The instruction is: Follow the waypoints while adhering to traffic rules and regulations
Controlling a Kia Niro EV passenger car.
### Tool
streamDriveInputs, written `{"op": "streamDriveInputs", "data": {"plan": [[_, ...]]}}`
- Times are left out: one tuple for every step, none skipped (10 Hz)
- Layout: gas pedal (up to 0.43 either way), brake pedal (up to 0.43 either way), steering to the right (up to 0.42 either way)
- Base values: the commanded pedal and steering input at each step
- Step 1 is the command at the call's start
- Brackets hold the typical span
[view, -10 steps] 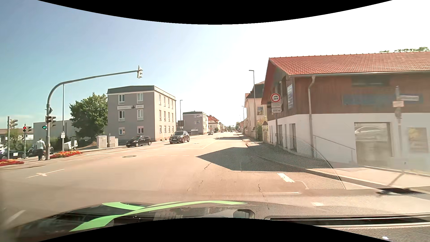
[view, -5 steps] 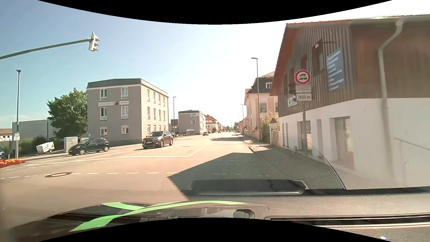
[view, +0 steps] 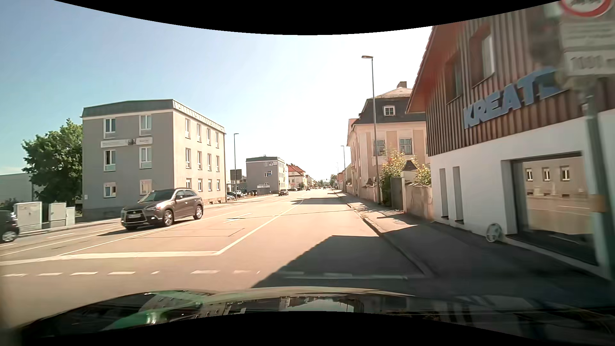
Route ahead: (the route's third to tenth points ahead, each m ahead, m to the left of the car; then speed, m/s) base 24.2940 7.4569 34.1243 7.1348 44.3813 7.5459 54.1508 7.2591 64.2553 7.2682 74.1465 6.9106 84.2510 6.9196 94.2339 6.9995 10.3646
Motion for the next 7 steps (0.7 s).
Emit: {"op": "streamDriveInputs", "data": {"plan": [[0.130,0.000,0.007],[0.130,0.000,0.004],[0.130,0.000,0.004],[0.130,0.000,0.003],[0.130,0.000,0.001],[0.130,0.000,-0.001],[0.130,0.000,-0.006]]}}
